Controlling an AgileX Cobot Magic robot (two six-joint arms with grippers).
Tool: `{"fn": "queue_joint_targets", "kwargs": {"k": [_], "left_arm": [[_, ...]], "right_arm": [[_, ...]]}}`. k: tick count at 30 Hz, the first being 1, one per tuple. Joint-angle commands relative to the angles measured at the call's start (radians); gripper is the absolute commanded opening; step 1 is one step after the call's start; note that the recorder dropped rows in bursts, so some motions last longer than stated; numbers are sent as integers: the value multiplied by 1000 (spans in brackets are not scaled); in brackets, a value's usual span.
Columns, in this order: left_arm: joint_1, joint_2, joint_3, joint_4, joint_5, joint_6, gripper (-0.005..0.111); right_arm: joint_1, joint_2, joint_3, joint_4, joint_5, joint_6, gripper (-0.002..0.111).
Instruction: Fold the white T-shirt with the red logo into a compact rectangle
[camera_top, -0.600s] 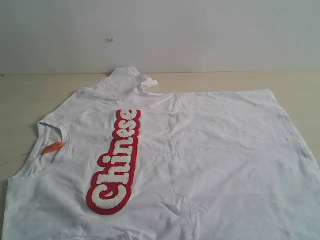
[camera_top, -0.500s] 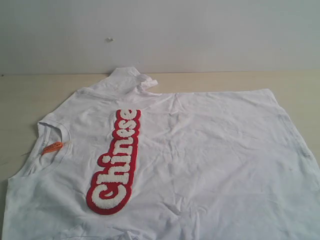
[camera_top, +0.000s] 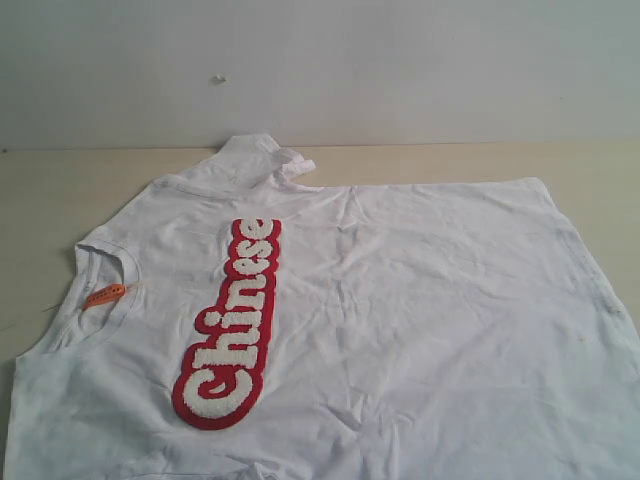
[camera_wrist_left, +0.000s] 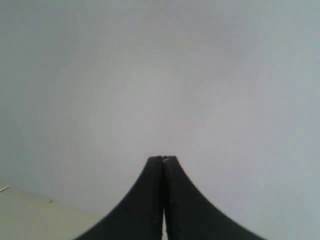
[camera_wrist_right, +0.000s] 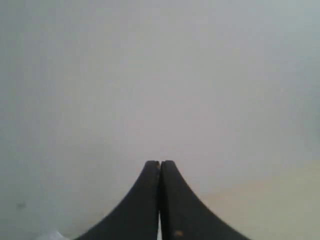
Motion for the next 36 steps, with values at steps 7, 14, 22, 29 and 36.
{"fn": "queue_joint_targets", "kwargs": {"k": [7, 14, 22, 29, 36], "left_arm": [[0, 183, -378, 774, -168, -759, 0], [0, 507, -770, 1513, -336, -1289, 0], [0, 829, -927, 1808, -273, -1561, 0], [0, 1100, -906, 1808, -242, -1547, 0], [-24, 1268, -906, 1808, -2, -1318, 0]], "right_arm": [[2, 19, -266, -443, -247, 483, 0], [2, 249, -671, -1001, -136, 965, 0], [2, 569, -847, -1830, -18, 1578, 0], [2, 934, -853, -1830, 82, 1500, 0], [2, 1275, -921, -1830, 143, 1401, 0]]}}
